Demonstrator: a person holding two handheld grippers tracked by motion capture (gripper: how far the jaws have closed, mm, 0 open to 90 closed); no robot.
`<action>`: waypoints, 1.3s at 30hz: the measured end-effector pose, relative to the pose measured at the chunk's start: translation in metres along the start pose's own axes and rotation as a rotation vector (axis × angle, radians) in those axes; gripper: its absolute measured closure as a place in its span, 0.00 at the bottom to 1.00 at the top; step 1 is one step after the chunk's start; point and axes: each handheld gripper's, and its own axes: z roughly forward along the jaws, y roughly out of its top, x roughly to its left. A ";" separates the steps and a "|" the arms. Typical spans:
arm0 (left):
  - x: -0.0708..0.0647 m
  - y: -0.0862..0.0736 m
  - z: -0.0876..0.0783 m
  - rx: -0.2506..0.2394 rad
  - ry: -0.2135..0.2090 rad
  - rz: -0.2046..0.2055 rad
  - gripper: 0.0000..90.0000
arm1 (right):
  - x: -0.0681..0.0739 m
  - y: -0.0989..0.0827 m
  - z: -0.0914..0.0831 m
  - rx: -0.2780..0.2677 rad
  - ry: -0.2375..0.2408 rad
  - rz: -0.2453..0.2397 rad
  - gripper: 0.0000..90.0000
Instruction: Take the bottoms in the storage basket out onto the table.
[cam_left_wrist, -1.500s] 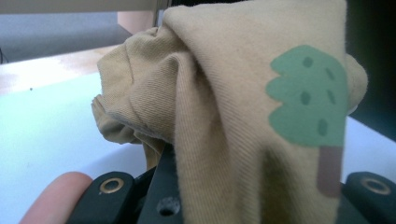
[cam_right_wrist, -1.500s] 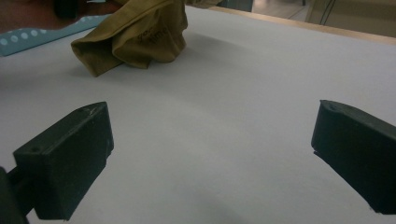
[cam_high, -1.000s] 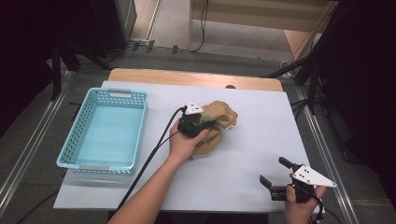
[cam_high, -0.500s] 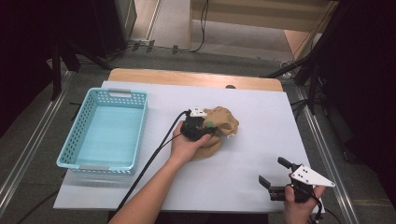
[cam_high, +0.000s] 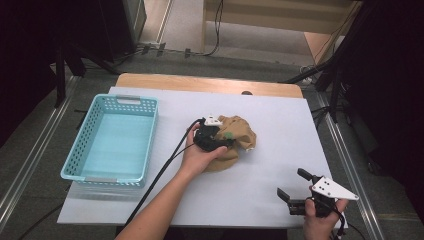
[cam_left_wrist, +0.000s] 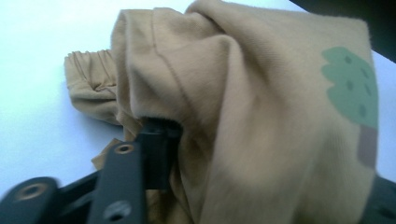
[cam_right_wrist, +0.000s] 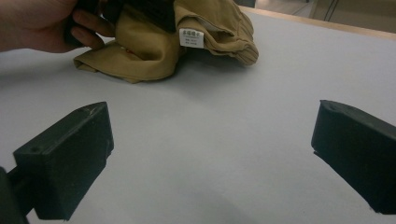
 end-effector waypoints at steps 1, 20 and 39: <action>0.000 0.001 -0.002 0.004 0.012 0.002 0.42 | 0.000 0.000 0.000 0.000 0.000 0.000 0.00; -0.007 0.017 -0.034 -0.081 -0.029 0.018 0.00 | 0.002 0.001 0.001 0.001 -0.001 -0.001 0.00; -0.013 0.025 -0.069 -0.134 -0.025 0.048 0.00 | 0.002 0.001 0.002 0.000 -0.001 -0.003 0.00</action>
